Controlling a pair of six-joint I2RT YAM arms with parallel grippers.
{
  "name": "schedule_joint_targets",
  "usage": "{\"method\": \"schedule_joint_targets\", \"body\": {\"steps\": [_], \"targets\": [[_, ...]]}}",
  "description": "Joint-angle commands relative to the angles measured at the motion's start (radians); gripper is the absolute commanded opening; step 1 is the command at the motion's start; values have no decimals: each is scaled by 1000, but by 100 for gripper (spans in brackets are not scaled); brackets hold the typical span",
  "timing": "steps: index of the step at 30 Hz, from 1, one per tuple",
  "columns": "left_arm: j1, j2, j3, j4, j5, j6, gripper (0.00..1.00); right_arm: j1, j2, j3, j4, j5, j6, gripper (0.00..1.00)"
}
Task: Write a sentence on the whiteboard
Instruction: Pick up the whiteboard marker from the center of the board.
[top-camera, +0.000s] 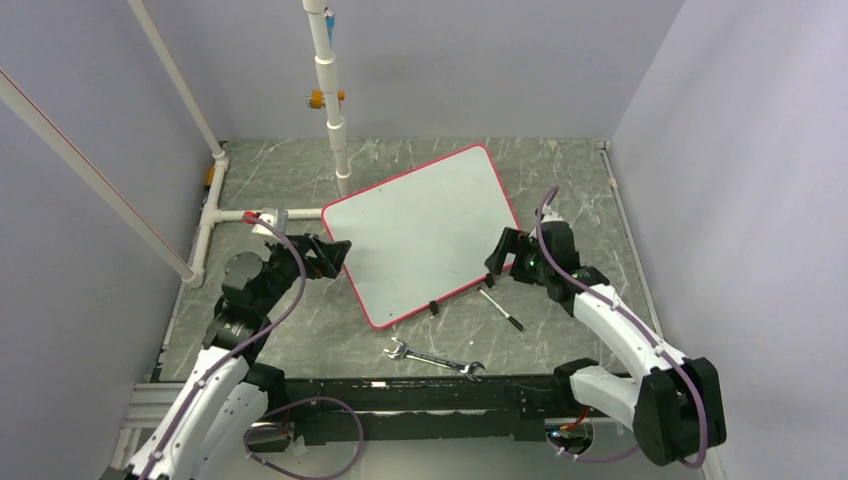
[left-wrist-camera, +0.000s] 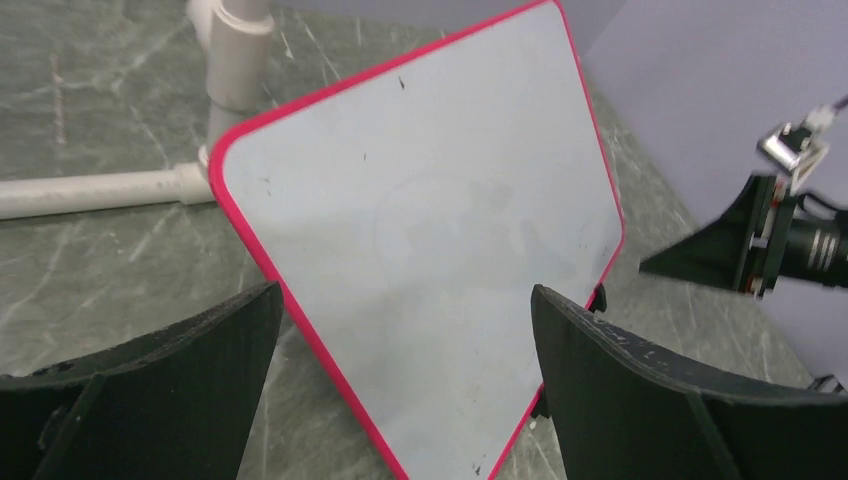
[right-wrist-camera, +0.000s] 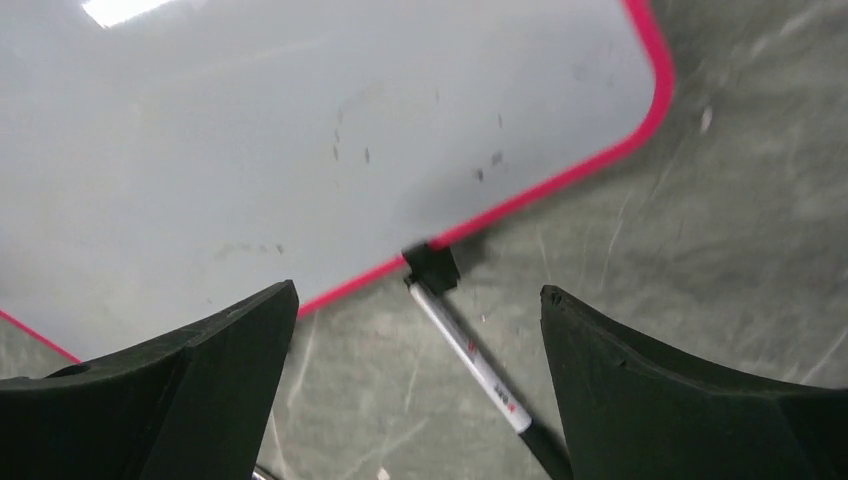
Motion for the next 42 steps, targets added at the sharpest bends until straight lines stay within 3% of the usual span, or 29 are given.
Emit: {"method": "schedule_joint_targets", "body": {"steps": [1,8,13,20,36,42], "targets": [[-6,-97,133,-315,-105,-7,99,60,-69,-82,-52,51,52,92],[-6,-163,347,-716,-176,87,99,127,-34,-148,-18,50,79,86],[-6,-230,407,-874,-235,146,99,155,19,-161,-3,57,85,74],[-5,-357,331,-813,-226,180,99,214,125,-112,-32,57,57,65],[1,-385,335,-833,-183,198,99,389,351,34,-202,224,103,33],[1,-389,335,-835,-184,200,99,497,405,86,-272,278,124,32]]}}
